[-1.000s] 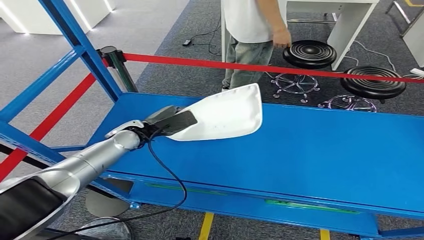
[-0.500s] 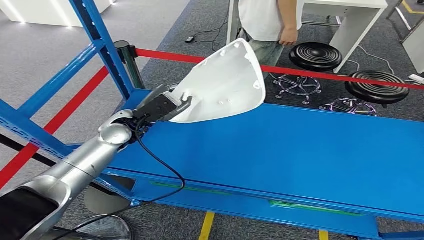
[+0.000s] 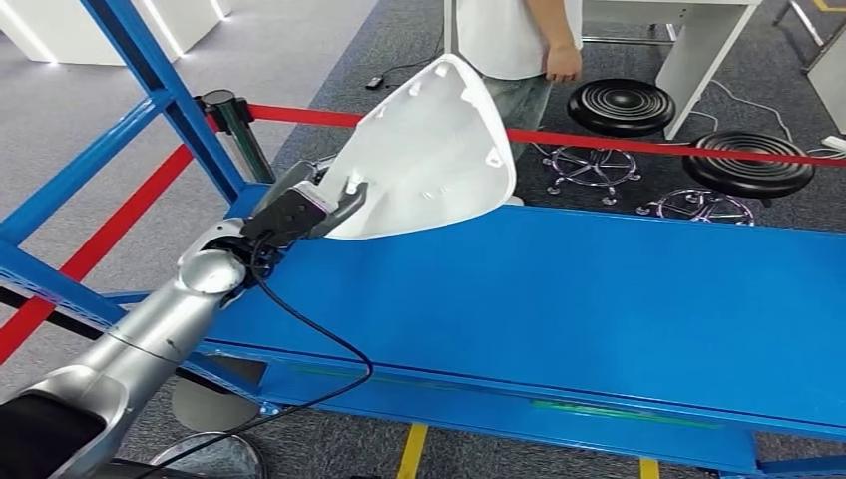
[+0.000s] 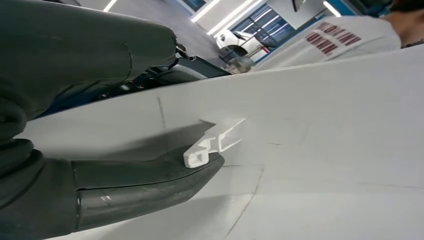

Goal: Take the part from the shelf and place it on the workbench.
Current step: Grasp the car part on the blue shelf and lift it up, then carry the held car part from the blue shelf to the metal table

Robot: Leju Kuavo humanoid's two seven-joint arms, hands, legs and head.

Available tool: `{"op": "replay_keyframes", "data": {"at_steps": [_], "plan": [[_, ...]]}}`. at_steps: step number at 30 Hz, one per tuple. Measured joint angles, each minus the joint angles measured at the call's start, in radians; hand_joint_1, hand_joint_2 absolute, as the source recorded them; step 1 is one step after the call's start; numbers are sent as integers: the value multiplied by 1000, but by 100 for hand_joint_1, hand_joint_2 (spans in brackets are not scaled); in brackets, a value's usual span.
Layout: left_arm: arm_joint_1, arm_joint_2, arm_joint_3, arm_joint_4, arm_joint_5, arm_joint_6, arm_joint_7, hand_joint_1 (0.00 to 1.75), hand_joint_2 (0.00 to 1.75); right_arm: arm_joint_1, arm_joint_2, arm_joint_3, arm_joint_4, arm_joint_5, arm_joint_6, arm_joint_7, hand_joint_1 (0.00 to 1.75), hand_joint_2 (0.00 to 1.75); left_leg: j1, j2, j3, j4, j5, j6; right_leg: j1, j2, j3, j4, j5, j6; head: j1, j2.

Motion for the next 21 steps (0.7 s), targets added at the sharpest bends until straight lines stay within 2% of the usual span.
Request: {"op": "replay_keyframes", "data": {"at_steps": [1, 2, 3, 5, 6, 7, 8, 11, 12, 13, 15, 16, 17, 18, 20, 21], "plan": [[8, 0, 1, 0, -1, 0, 0, 175, 175, 0, 0, -1, 0, 0, 0, 0, 0, 175, 1, 0, -22, 45, -11, -1, 0, 0, 0, 0, 0, -1, 0, 0], [15, -1, 2, 0, -2, 1, 1, 175, 175, 1, 0, -3, 0, 0, 0, 0, 0, 175, 2, 0, -29, 57, -4, -1, 0, 0, 0, 0, -1, -1, 0, 0], [20, -1, 4, 0, -2, 1, 1, 175, 175, 1, 0, -4, 0, 0, 0, 0, 0, 175, 2, 0, -18, 32, 20, 1, 0, 1, 1, 0, -1, -1, 0, 0], [23, -1, 9, -2, 2, 0, 2, 175, 175, 1, 0, -5, 0, 0, 0, 1, 0, 175, 3, 2, 42, -93, 88, 4, 0, 2, 3, 1, -2, 3, 0, 0], [23, -2, 13, -4, 6, -1, 2, 175, 175, 1, 0, -5, 0, 1, 0, 1, 0, 175, 3, 2, 72, -155, 107, 6, 2, 2, 2, 2, -4, 7, 0, 0], [26, -3, 17, -6, 11, -4, 2, 175, 175, 0, 0, -6, 0, 1, 0, 1, 0, 175, 2, 2, 91, -195, 116, 9, 4, 2, 1, 2, -4, 12, 0, 0], [31, -5, 21, -7, 15, -6, 2, 175, 175, 0, 0, -7, 0, 1, 0, 1, 0, 175, 0, 2, 98, -213, 114, 12, 5, 2, 0, 1, -4, 18, 0, 0], [54, -8, 34, -13, 26, -14, 0, 175, 175, 1, 0, -10, 0, 2, 0, 2, 0, 175, 0, 0, 100, -219, 115, 31, 2, 1, -6, 3, -9, 35, 1, 0], [59, -9, 38, -16, 30, -15, -1, 175, 175, 1, 0, -11, 0, 2, -1, 3, 0, 175, 1, 0, 100, -221, 116, 37, 2, 0, -18, 26, -25, 40, 4, 0], [63, -10, 40, -19, 33, -16, -2, 175, 175, 1, 0, -11, 0, 2, -1, 3, 0, 175, 3, 0, 101, -222, 116, 42, 1, -1, -40, 72, -51, 43, 6, 0], [74, -11, 43, -22, 35, -17, -2, 175, 175, 0, 0, -11, 0, 2, -2, 3, 0, 175, 1, 0, 101, -222, 115, 47, 2, -2, -103, 208, -111, 47, 10, 0], [81, -11, 45, -23, 36, -19, -2, 175, 175, 0, 0, -11, 0, 2, -2, 3, 0, 175, -1, 0, 102, -222, 115, 48, 3, -2, -131, 263, -127, 47, 11, 0], [89, -11, 47, -24, 39, -22, -2, 175, 175, 2, 0, -12, 0, 2, -2, 4, 0, 175, -2, 0, 102, -222, 114, 49, 3, -2, -144, 284, -125, 47, 11, 0], [97, -11, 48, -28, 41, -26, -2, 175, 175, 3, 0, -12, 0, 2, -2, 4, 0, 175, -3, 0, 104, -222, 113, 49, 4, -2, -137, 264, -104, 45, 11, 0], [111, -10, 50, -42, 45, -36, -6, 175, 175, 3, 0, -12, 0, 3, -2, 4, 0, 175, -3, -2, 107, -221, 112, 47, 4, -2, -75, 136, -37, 40, 11, 0], [117, -9, 51, -52, 47, -42, -12, 175, 175, 1, 0, -13, 0, 3, -2, 4, 0, 175, -5, -3, 107, -219, 110, 44, 5, -2, -41, 69, -15, 37, 11, 0]]}}
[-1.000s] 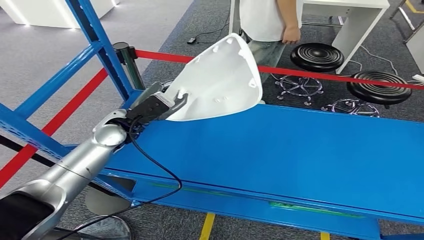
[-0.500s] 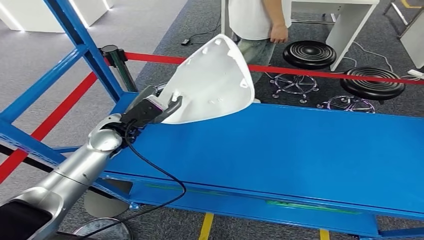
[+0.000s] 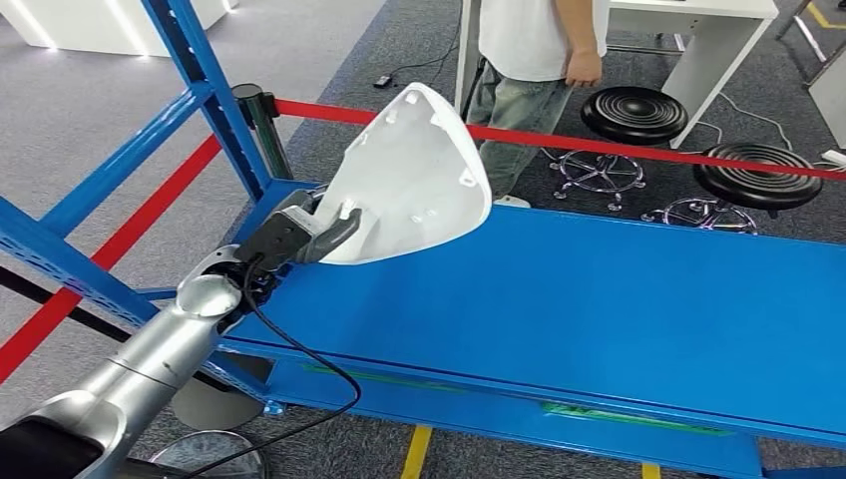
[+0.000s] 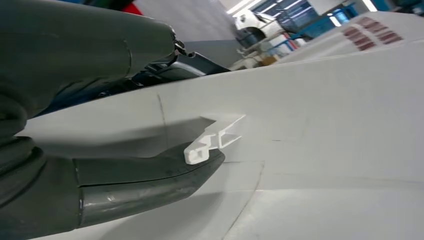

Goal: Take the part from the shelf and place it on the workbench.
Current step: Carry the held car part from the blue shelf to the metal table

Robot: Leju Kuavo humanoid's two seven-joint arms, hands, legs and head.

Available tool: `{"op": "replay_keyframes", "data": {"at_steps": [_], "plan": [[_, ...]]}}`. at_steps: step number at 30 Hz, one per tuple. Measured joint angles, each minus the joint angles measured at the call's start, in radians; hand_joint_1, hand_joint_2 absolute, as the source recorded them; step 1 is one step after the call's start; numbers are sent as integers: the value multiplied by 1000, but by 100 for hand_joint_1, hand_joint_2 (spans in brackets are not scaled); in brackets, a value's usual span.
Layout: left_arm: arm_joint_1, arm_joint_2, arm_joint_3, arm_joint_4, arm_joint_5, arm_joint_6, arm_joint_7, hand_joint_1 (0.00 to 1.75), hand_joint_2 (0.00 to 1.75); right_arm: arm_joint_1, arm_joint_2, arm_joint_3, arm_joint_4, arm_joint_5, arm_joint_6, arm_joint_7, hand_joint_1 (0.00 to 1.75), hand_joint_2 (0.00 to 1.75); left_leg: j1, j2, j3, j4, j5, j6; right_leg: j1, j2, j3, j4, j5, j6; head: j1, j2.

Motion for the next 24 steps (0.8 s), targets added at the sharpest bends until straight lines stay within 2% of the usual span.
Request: {"op": "replay_keyframes", "data": {"at_steps": [1, 2, 4, 6, 7, 9, 10, 11, 12, 13, 14, 16, 17, 20, 21, 22, 24], "plan": [[7, 1, 0, -12, 2, -7, -6, 175, 175, -1, 0, 0, 0, 1, 1, 0, 0, 175, -2, -1, -1, 1, 0, -4, 1, 0, 23, -44, 12, -3, -1, 0], [15, 3, 1, -25, 5, -15, -13, 175, 175, -2, 0, -1, 0, 1, 1, -1, 0, 175, -3, -1, -2, 2, 0, -9, 2, 1, 35, -64, 13, -7, -1, 0], [34, 7, 0, -51, 10, -28, -23, 175, 175, -1, 0, -3, 0, 3, 2, -1, 0, 175, -3, -1, -2, 0, 3, -18, 4, 3, 38, -67, 15, -16, -2, 0], [48, 12, 0, -76, 12, -35, -28, 175, 175, 0, 0, -6, 0, 5, 2, -1, 0, 175, -1, 1, -10, 20, -18, -29, 1, 2, 39, -71, 20, -28, -4, 0], [53, 15, 0, -86, 12, -37, -30, 175, 175, 0, 0, -7, 0, 6, 2, -2, 0, 175, 0, 1, -24, 56, -44, -34, -1, 1, 39, -73, 23, -33, -5, 0], [64, 22, -2, -103, 9, -43, -37, 175, 175, -2, 0, -8, 0, 7, 2, -3, 0, 175, 3, 2, -76, 181, -115, -43, -2, 0, 37, -74, 25, -38, -8, 0], [73, 25, -3, -110, 7, -46, -43, 175, 175, -2, 0, -8, 0, 8, 2, -4, 0, 175, 4, 3, -100, 239, -139, -46, -2, -1, 36, -74, 26, -39, -8, 0], [83, 29, -4, -117, 5, -48, -47, 175, 175, -1, 0, -9, 0, 9, 2, -4, 0, 175, 5, 3, -112, 273, -147, -47, -2, -1, 35, -74, 27, -39, -8, 0], [92, 32, -5, -125, 4, -49, -51, 175, 175, -1, 0, -10, 0, 9, 2, -4, 0, 175, 7, 3, -105, 268, -135, -48, -2, 0, 35, -74, 28, -38, -8, 0], [98, 35, -5, -132, 3, -49, -54, 175, 175, 0, 0, -11, 0, 10, 3, -4, 0, 175, 8, 3, -80, 226, -108, -48, -3, 0, 34, -74, 29, -36, -8, 0], [101, 38, -5, -139, 2, -49, -57, 175, 175, 0, 0, -12, 0, 10, 3, -4, 0, 175, 10, 4, -42, 159, -75, -48, -4, 0, 34, -73, 30, -34, -8, 0], [102, 41, -6, -152, 0, -49, -61, 175, 175, -1, 0, -12, 0, 11, 3, -4, 0, 175, 10, 3, 23, 39, -36, -45, -1, 1, 30, -70, 33, -25, -8, 0], [104, 43, -6, -158, -2, -50, -63, 175, 175, -2, 0, -13, 0, 12, 4, -4, 0, 175, 9, 2, 36, 9, -31, -42, 0, 1, 27, -70, 36, -19, -8, 0], [118, 48, -7, -175, -8, -57, -67, 175, 175, -1, 0, -14, 0, 14, 4, -4, 0, 175, 6, 1, 30, -1, -23, -22, -2, 1, 20, -74, 41, -1, -8, 0], [122, 49, -8, -181, -10, -59, -70, 175, 175, -1, 0, -14, 0, 15, 5, -4, 0, 175, 7, 1, 27, -2, -18, -14, -3, 1, 13, -60, 27, 4, -6, 0], [125, 50, -9, -187, -12, -61, -72, 175, 175, 0, 0, -15, 0, 15, 5, -4, 0, 175, 8, 2, 23, -4, -12, -6, -3, 0, -2, -27, -1, 8, -4, 0], [129, 51, -11, -195, -13, -63, -76, 175, 175, -1, 0, -15, 0, 15, 5, -4, 0, 175, 8, 4, 12, -4, -4, 4, -3, 0, -49, 96, -81, 12, -1, 0]]}}
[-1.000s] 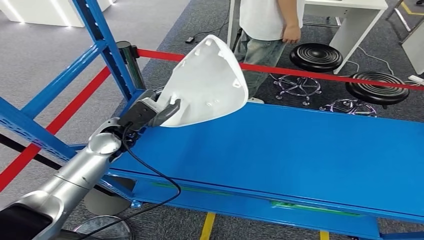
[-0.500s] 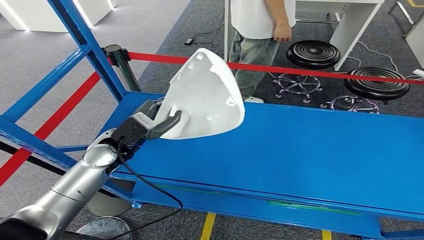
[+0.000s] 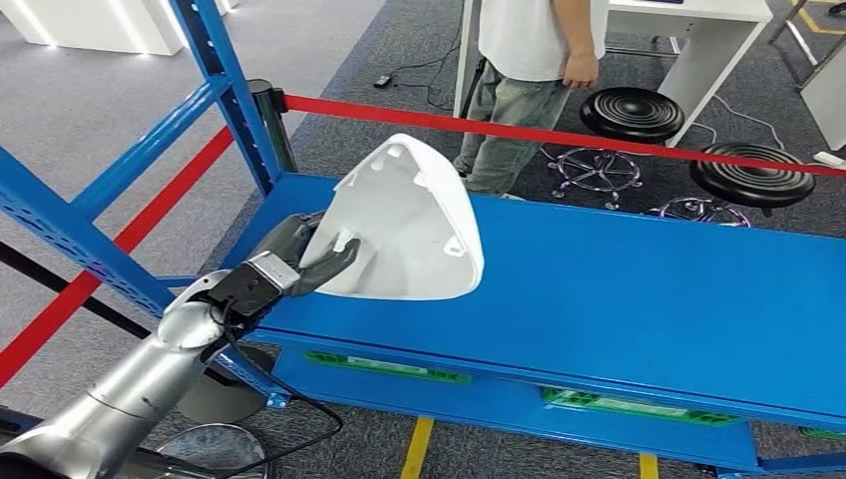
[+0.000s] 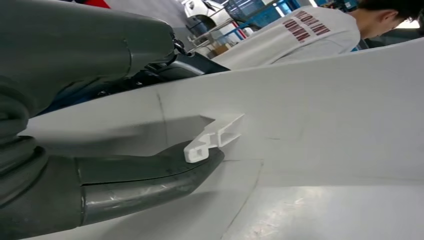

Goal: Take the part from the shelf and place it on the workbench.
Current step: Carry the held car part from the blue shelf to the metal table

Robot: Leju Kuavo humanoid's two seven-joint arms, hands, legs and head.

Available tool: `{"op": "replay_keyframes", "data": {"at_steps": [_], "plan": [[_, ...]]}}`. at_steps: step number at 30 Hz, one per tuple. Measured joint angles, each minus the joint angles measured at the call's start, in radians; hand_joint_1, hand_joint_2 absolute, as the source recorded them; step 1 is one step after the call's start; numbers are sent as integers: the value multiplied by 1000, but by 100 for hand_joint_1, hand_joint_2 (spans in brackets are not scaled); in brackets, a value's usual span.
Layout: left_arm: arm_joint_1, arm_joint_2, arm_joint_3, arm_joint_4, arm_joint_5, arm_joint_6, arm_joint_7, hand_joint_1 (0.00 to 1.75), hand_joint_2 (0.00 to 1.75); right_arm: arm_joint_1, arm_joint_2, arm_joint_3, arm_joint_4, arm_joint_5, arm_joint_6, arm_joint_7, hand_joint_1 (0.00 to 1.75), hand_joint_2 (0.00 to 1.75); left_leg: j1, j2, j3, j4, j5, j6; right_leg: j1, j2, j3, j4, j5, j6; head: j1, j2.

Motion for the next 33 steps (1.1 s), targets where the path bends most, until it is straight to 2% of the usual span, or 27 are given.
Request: {"op": "replay_keyframes", "data": {"at_steps": [1, 2, 3, 4, 5, 7, 8, 9, 11, 12, 13, 14, 16, 17, 18, 19, 21, 22, 23, 24, 26, 27, 28, 29, 31, 32, 33], "plan": [[3, 1, -1, -2, 0, 0, -1, 175, 175, 0, 0, 0, 0, 0, 0, 0, 0, 175, -2, 1, -6, 0, 4, 2, 0, 0, -21, 64, -32, 1, 0, 0], [6, 2, -2, -2, -1, 0, -1, 175, 175, 0, 0, 0, 0, 0, 0, 0, 0, 175, -3, 2, -12, 1, 9, 3, 1, 0, -29, 103, -47, 1, 0, 0], [10, 3, -3, -2, -2, 0, -1, 175, 175, 0, 0, -1, 0, 0, 0, 0, 0, 175, -4, 2, -17, 1, 13, 3, 1, 0, -20, 108, -44, 0, 0, 0], [12, 5, -4, -4, -2, 0, -1, 175, 175, 0, 0, -1, 0, 0, 0, 0, 0, 175, -4, 2, -22, 1, 18, 2, 2, 0, 11, 70, -25, -2, 0, 0], [13, 6, -5, -6, -3, 0, -2, 175, 175, 0, 0, -1, 0, 0, 0, 0, 0, 175, -4, 2, -26, 2, 22, -1, 2, 0, 58, 2, 1, -4, 0, 0], [14, 9, -6, -13, -5, -2, -3, 175, 175, -4, 0, -1, 0, 0, 0, 0, 0, 175, -7, 2, -32, 3, 31, -10, 4, 1, 144, -126, 31, -9, -1, 0], [14, 11, -8, -17, -7, -2, -3, 175, 175, -5, 1, -1, 0, 1, 0, 0, 0, 175, -8, 2, -33, 4, 36, -16, 6, 2, 163, -158, 36, -12, -1, 0], [15, 12, -9, -20, -8, -3, -3, 175, 175, -6, 1, -1, 0, 1, 0, 0, 0, 175, -8, 2, -35, 3, 41, -22, 8, 3, 167, -167, 35, -16, -2, 0], [18, 17, -12, -25, -11, -5, -4, 175, 175, -4, 2, -1, 0, 2, 0, 0, 0, 175, -7, 2, -38, 3, 48, -33, 8, 3, 156, -167, 46, -29, -2, 0], [20, 20, -14, -27, -13, -6, -5, 175, 175, -4, 2, -1, 0, 2, 0, 0, 0, 175, -7, 2, -44, 10, 37, -38, 6, 2, 149, -168, 52, -38, -3, 0], [22, 23, -15, -29, -16, -6, -6, 175, 175, -4, 2, -1, 0, 3, 0, 0, 0, 175, -6, 2, -55, 33, 11, -44, 5, 1, 141, -169, 60, -48, -4, 0], [24, 26, -16, -31, -18, -7, -7, 175, 175, -4, 2, -1, 0, 3, 0, 0, 0, 175, -5, 2, -73, 77, -29, -48, 3, 0, 132, -170, 68, -55, -6, 0], [28, 30, -19, -33, -19, -7, -8, 175, 175, -4, 2, -1, 0, 3, 0, 0, 0, 175, -4, 2, -114, 204, -113, -55, 4, -1, 110, -170, 84, -62, -8, 0], [32, 31, -20, -33, -19, -7, -9, 175, 175, -3, 2, -1, 0, 3, 0, 0, 0, 175, -4, 2, -125, 255, -134, -57, 4, -2, 99, -169, 92, -62, -8, 0], [35, 32, -21, -33, -20, -7, -9, 175, 175, -3, 2, -1, 0, 3, 0, 0, 0, 175, -4, 2, -121, 275, -134, -57, 4, -2, 89, -169, 99, -61, -8, 0], [38, 32, -21, -34, -20, -7, -9, 175, 175, -3, 2, -1, 0, 3, 0, 0, 0, 175, -4, 2, -99, 257, -118, -56, 4, -2, 80, -169, 107, -59, -8, 0], [39, 32, -21, -37, -20, -7, -9, 175, 175, -3, 2, -1, 0, 3, 0, 0, 0, 175, -4, 3, -8, 133, -75, -51, 4, -1, 66, -168, 119, -51, -9, 0], [38, 32, -22, -39, -20, -7, -9, 175, 175, -3, 3, -1, 0, 3, 0, 0, 0, 175, -5, 3, 37, 66, -65, -47, 5, -1, 62, -168, 124, -47, -8, 0], [38, 32, -22, -41, -20, -7, -10, 175, 175, -3, 3, -1, 0, 3, 0, 0, 0, 175, -6, 2, 66, 19, -62, -42, 7, -1, 60, -168, 129, -41, -8, 0], [38, 32, -22, -43, -20, -7, -10, 175, 175, -3, 3, -1, 0, 3, 0, 0, 0, 175, -9, 2, 78, -4, -64, -37, 8, -1, 58, -168, 135, -35, -8, 0], [39, 33, -24, -43, -20, -7, -11, 175, 175, -3, 3, -1, 0, 3, 0, 0, 0, 175, -10, 2, 75, -14, -57, -22, 6, -1, 56, -172, 145, -23, -9, 0], [40, 33, -26, -43, -20, -8, -11, 175, 175, -3, 3, -1, 0, 3, 0, 0, 0, 175, -10, 3, 72, -16, -51, -14, 5, -1, 51, -168, 140, -18, -9, 0], [40, 33, -27, -43, -20, -9, -12, 175, 175, -2, 3, -1, 0, 3, 0, 0, 0, 175, -8, 5, 67, -19, -44, -6, 5, -1, 40, -148, 122, -14, -8, 0], [40, 34, -27, -43, -20, -10, -12, 175, 175, -1, 3, -1, 0, 3, 0, 1, 0, 175, -6, 6, 61, -20, -36, 1, 5, -1, 22, -106, 90, -10, -6, 0], [44, 34, -29, -43, -22, -15, -15, 175, 175, -1, 3, -1, 0, 3, 1, 1, 0, 175, -7, 7, 45, -19, -21, 7, 5, -2, -25, 26, 7, -4, -2, 0], [47, 35, -31, -43, -23, -17, -16, 175, 175, -1, 3, -1, 0, 3, 1, 1, 0, 175, -7, 7, 36, -18, -15, 7, 5, -2, -41, 82, -20, -3, -2, 0], [49, 36, -33, -43, -25, -18, -17, 175, 175, -1, 3, -1, 0, 3, 1, 1, 0, 175, -7, 7, 27, -17, -8, 6, 6, -2, -41, 106, -30, -2, -2, 0]]}}
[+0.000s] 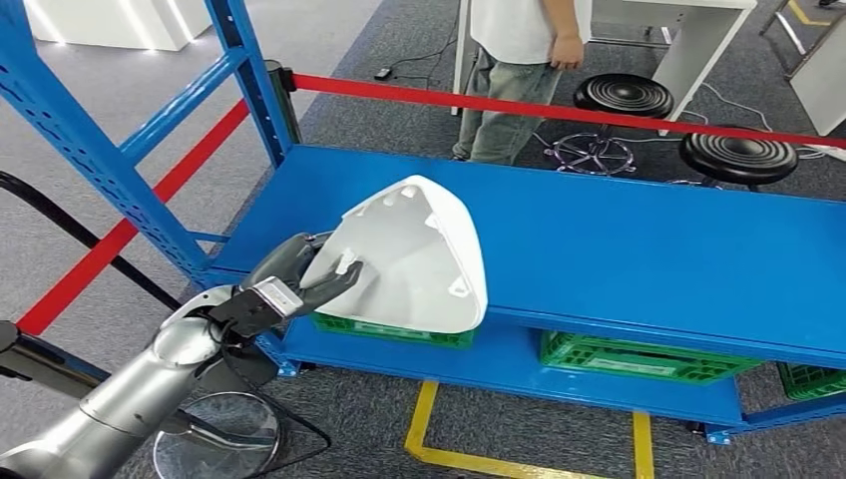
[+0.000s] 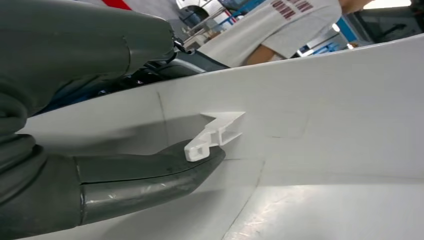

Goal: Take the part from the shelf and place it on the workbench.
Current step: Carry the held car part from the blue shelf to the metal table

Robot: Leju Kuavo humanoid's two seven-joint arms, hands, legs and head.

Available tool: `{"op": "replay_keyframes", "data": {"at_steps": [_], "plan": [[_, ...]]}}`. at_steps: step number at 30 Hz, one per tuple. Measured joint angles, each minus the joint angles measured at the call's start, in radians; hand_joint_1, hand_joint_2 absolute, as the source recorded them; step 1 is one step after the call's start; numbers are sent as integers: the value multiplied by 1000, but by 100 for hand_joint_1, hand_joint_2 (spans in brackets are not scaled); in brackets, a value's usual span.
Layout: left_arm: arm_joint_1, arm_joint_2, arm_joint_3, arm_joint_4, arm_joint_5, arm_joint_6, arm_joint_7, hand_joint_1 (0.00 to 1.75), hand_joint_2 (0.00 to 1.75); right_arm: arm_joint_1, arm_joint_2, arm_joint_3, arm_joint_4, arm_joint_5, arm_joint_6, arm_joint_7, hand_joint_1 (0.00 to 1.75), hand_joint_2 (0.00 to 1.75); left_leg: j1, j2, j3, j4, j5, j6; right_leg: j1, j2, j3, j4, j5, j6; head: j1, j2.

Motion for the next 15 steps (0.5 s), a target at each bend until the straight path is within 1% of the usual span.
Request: {"op": "replay_keyframes", "data": {"at_steps": [1, 2, 4, 5, 6, 8, 9, 10, 11, 12, 13, 14, 15], "plan": [[2, 1, -2, 0, -2, -1, -1, 175, 175, 0, 0, 0, 0, 0, 0, 0, 0, 175, 0, 0, -7, 1, 6, -2, 0, 0, 21, -17, 9, 0, 0, 0], [3, 2, -3, 0, -3, -1, -2, 175, 175, 0, 0, 0, 0, 0, 0, 0, 0, 175, 0, 0, -13, 1, 11, -4, 0, 0, 61, -73, 32, -2, 0, 0], [2, 4, -5, -1, -4, -1, -2, 175, 175, -2, 0, 0, 0, 0, 1, 0, 0, 175, -1, 0, -22, 4, 19, -13, 0, 1, 153, -217, 70, -7, 0, 0], [2, 5, -6, -2, -4, -1, -3, 175, 175, -4, 1, 0, 0, 1, 1, -1, 0, 175, -2, 0, -25, 5, 25, -18, 1, 2, 182, -265, 80, -11, -1, 0], [1, 6, -7, -3, -4, -1, -3, 175, 175, -5, 1, 0, 0, 1, 1, -1, 0, 175, -4, 0, -29, 5, 31, -23, 2, 3, 192, -285, 82, -17, -1, 0], [1, 8, -9, -5, -5, -1, -3, 175, 175, -3, 2, 0, 0, 1, 2, -1, 0, 175, -4, -1, -34, 3, 42, -34, 5, 3, 186, -284, 93, -31, -2, 0], [1, 9, -10, -5, -5, -1, -4, 175, 175, -2, 3, 0, 0, 1, 2, -1, 0, 175, -3, -1, -39, 6, 38, -40, 4, 2, 180, -284, 100, -40, -2, 0], [1, 10, -10, -5, -5, -1, -4, 175, 175, -2, 3, 0, 0, 1, 2, 0, 0, 175, -2, -1, -49, 23, 19, -45, 3, 1, 172, -285, 108, -49, -3, 0], [1, 12, -10, -6, -5, -1, -4, 175, 175, -3, 3, 0, 0, 1, 2, 0, 0, 175, -1, -1, -65, 59, -13, -51, 1, 0, 161, -286, 117, -56, -5, 0], [1, 13, -10, -6, -5, -1, -4, 175, 175, -4, 3, 0, 0, 1, 2, -1, 0, 175, 0, -1, -87, 115, -57, -55, 1, -1, 150, -286, 125, -61, -7, 0], [2, 13, -10, -6, -5, -1, -4, 175, 175, -4, 3, 0, 0, 1, 2, -1, 0, 175, 1, -1, -110, 183, -100, -58, 1, -1, 138, -286, 133, -63, -9, 0], [2, 13, -10, -6, -5, -1, -4, 175, 175, -4, 3, 0, 0, 1, 2, -1, 0, 175, 1, -1, -127, 243, -132, -60, 2, -1, 126, -286, 141, -63, -9, 0], [3, 14, -11, -6, -5, -1, -4, 175, 175, -3, 3, 0, 0, 1, 2, -1, 0, 175, 1, -1, -132, 277, -147, -60, 2, -2, 114, -286, 150, -63, -9, 0]]}}
